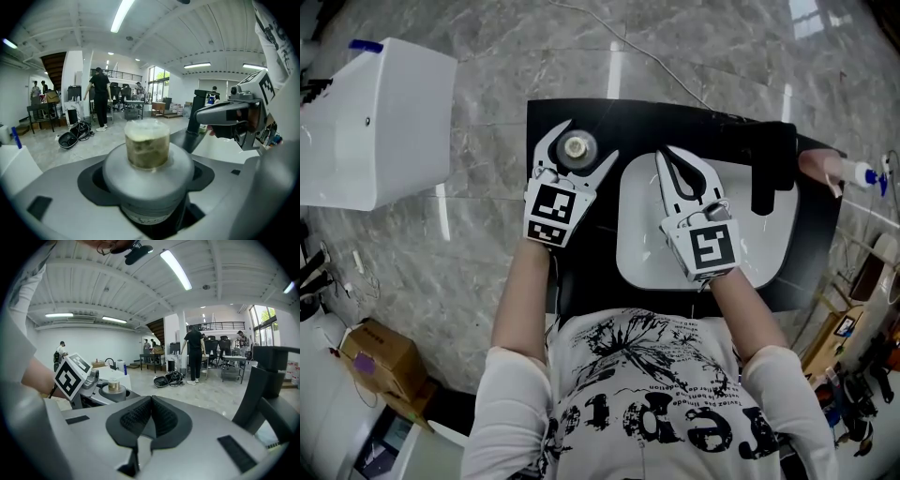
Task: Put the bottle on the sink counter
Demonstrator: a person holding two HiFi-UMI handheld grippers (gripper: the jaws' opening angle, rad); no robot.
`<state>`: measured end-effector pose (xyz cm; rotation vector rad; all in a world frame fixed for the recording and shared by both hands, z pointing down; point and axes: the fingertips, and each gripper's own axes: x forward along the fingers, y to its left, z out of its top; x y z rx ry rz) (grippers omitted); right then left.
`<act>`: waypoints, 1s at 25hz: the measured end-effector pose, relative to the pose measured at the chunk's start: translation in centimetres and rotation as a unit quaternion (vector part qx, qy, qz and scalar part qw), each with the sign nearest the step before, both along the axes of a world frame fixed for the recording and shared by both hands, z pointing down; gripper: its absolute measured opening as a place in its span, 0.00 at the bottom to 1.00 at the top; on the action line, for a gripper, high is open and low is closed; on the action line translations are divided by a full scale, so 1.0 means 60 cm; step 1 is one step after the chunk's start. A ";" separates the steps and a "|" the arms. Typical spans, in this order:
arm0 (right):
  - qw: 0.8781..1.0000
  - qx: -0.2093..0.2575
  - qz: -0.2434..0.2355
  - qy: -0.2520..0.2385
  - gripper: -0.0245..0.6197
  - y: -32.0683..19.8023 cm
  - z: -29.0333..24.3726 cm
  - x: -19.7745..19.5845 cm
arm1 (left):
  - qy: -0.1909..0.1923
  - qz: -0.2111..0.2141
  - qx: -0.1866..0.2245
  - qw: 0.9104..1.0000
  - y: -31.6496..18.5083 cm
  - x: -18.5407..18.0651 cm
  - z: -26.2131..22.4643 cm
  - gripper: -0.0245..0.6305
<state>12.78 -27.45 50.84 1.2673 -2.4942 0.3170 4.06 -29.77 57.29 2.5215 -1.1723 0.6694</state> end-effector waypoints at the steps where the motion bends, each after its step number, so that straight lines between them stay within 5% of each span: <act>1: 1.000 0.000 0.000 0.000 0.06 0.002 -0.002 -0.001 | -0.001 0.000 -0.001 1.000 0.004 -0.002 0.000 0.57; 10: 1.000 0.006 -0.002 -0.002 0.06 0.027 -0.030 -0.009 | 0.018 -0.032 0.002 0.999 0.035 -0.020 -0.039 0.61; 15: 1.000 0.022 0.004 0.001 0.06 0.058 -0.069 -0.015 | 0.024 -0.058 0.067 0.996 0.049 -0.045 -0.129 0.61; 20: 0.999 0.038 0.004 0.011 0.06 0.107 -0.115 -0.023 | 0.051 -0.038 0.126 0.990 0.097 -0.049 -0.243 0.60; 23: 0.999 0.052 0.005 0.009 0.06 0.137 -0.150 -0.032 | 0.085 -0.040 0.160 0.983 0.129 -0.063 -0.308 0.38; 25: 0.998 0.062 0.015 0.007 0.06 0.156 -0.177 -0.041 | 0.086 -0.040 0.164 0.982 0.152 -0.081 -0.336 0.33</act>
